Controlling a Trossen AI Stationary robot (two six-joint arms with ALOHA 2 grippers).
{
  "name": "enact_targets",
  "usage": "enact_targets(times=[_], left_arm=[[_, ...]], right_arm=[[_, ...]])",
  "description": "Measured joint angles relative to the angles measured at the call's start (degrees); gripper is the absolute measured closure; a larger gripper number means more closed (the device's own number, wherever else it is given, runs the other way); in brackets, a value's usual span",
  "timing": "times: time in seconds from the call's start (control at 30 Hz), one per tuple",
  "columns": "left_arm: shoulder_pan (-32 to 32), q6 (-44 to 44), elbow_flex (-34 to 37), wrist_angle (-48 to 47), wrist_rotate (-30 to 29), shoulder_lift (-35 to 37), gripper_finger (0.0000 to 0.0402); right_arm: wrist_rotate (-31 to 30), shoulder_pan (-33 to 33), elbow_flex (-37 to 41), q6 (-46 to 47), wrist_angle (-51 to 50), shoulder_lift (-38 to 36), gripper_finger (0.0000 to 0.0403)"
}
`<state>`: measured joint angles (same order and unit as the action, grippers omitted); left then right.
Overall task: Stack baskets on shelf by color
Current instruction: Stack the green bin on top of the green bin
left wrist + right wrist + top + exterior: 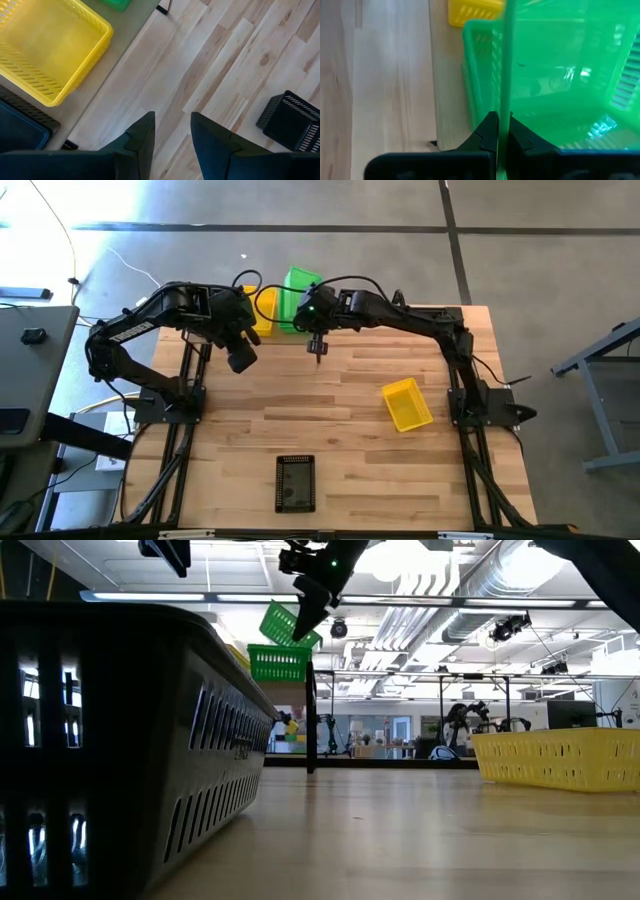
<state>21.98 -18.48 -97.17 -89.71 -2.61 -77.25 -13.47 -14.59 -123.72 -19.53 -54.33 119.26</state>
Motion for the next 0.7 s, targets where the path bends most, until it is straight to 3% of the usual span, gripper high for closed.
enact_targets(times=[0.7], left_arm=[[0.0, 0.0, 0.0, 0.0, 0.0, 0.0, 0.0284]], right_arm=[[0.0, -1.0, 0.0, 0.0, 1.0, 0.0, 0.0401]])
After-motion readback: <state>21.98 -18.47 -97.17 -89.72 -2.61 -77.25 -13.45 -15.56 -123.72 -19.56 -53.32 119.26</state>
